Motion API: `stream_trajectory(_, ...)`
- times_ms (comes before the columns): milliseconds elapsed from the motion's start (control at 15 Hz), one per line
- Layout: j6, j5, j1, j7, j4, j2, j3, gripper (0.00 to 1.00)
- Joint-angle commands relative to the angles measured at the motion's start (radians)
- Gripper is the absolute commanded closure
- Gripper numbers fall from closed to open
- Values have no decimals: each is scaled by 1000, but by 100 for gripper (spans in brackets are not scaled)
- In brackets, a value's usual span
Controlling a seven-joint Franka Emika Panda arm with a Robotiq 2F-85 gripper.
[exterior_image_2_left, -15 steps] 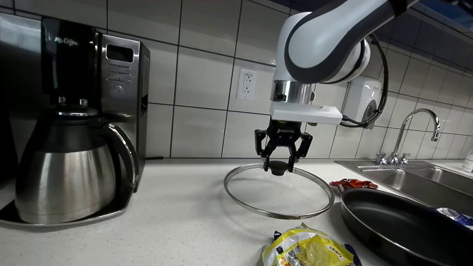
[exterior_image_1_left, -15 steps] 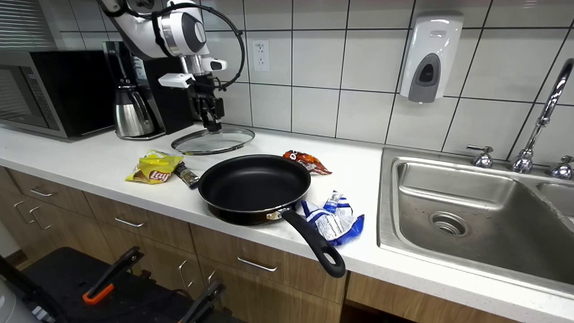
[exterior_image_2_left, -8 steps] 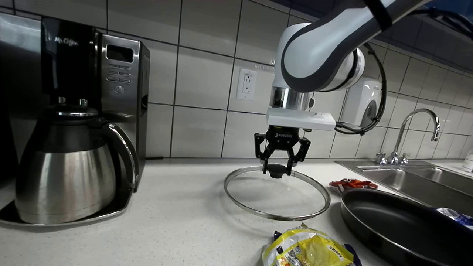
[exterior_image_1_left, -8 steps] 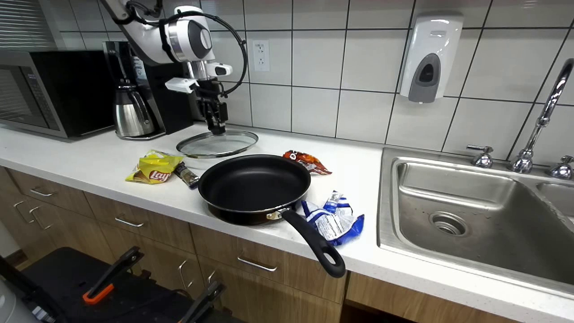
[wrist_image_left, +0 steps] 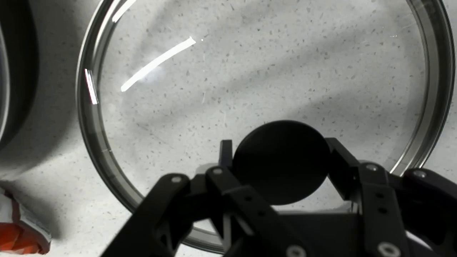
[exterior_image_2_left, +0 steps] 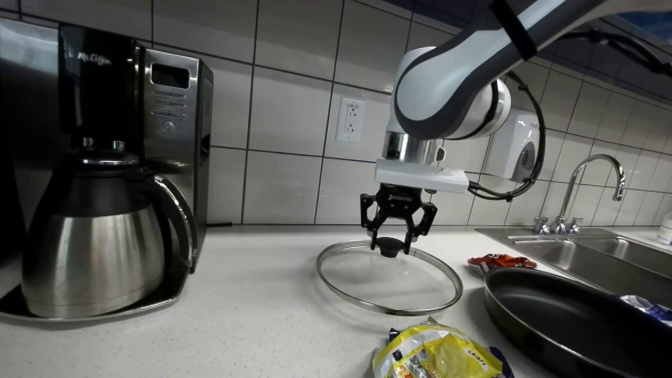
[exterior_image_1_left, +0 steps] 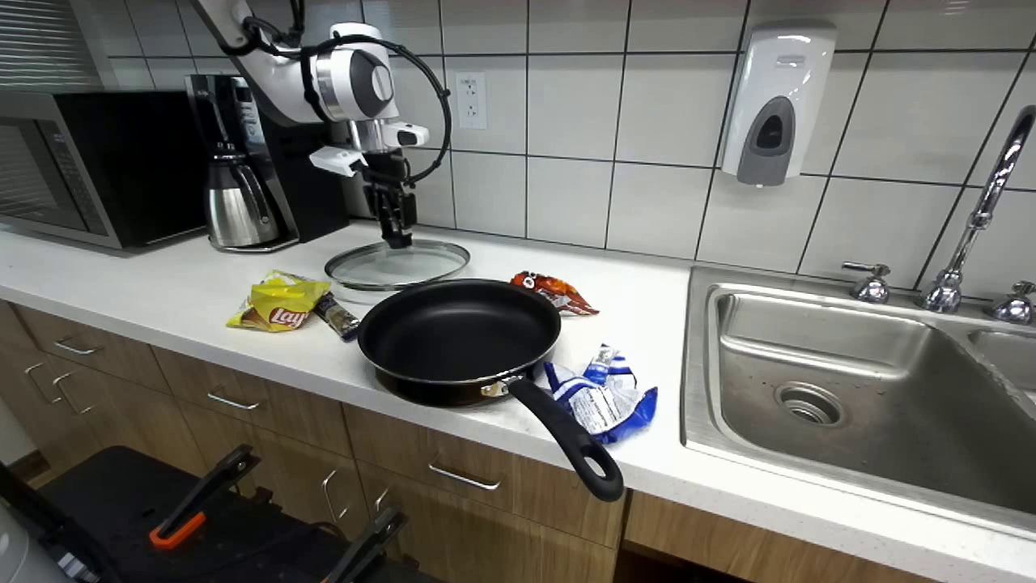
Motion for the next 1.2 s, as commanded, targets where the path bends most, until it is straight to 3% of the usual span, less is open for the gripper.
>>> stream_trajectory(0, 2, 28, -9, 20, 38, 13, -8, 61)
stream_trajectory(1133, 47, 61, -8, 90, 45, 52, -30, 61)
